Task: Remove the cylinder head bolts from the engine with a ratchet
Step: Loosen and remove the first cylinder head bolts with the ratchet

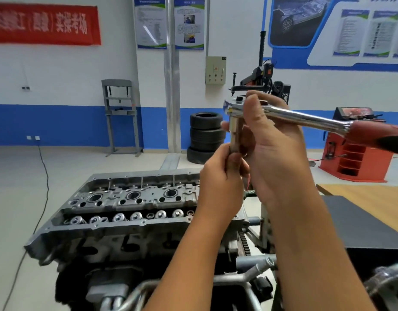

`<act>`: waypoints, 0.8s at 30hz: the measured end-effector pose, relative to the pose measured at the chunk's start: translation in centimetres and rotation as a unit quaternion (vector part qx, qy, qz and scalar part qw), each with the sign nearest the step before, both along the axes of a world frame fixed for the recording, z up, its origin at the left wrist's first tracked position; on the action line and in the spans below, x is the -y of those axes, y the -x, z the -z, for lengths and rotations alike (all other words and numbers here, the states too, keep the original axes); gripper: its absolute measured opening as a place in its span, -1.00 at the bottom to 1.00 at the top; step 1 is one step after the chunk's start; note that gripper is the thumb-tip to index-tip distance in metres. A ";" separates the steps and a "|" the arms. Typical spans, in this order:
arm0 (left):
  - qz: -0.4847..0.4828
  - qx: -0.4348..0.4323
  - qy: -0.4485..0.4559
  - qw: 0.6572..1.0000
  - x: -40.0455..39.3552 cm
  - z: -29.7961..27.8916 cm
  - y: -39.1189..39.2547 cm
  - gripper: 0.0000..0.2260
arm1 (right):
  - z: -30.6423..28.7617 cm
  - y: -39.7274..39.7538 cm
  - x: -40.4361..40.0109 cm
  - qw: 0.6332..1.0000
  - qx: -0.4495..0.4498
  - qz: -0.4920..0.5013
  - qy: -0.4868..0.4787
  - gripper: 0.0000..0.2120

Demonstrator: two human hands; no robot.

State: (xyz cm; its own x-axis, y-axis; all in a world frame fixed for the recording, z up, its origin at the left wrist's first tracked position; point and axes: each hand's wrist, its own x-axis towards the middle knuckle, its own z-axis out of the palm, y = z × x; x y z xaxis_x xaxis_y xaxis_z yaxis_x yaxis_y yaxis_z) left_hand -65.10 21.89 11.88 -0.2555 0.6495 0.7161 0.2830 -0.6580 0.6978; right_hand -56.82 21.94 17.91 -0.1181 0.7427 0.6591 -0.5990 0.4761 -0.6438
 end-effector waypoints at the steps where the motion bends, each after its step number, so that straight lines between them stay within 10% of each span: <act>1: -0.009 0.008 -0.002 1.000 0.0 -0.1 -0.1 -0.77 | -0.2 0.2 -0.2 1.000 -0.007 -0.001 -0.015 -0.62; 9: -0.009 -0.102 0.060 0.993 1.1 0.7 1.7 -0.77 | 0.1 -0.5 -2.1 0.987 -0.026 -0.158 -0.022 -0.61; 18: -0.029 -0.029 0.033 0.999 1.2 1.0 -0.4 -0.73 | 0.0 1.8 -1.9 0.990 -0.061 0.042 -0.120 -0.84; 24: -0.074 -0.079 0.033 0.994 0.7 1.5 -0.1 -0.72 | -0.7 0.9 -2.5 0.996 -0.046 -0.068 -0.037 -0.83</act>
State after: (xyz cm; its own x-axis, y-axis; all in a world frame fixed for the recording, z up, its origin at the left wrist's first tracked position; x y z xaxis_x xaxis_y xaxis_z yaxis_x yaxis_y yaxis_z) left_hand -65.02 21.22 10.41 -0.2394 0.6602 0.7119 0.4819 -0.5557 0.6775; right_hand -57.76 24.44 18.60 -0.1513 0.6734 0.7236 -0.7157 0.4303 -0.5501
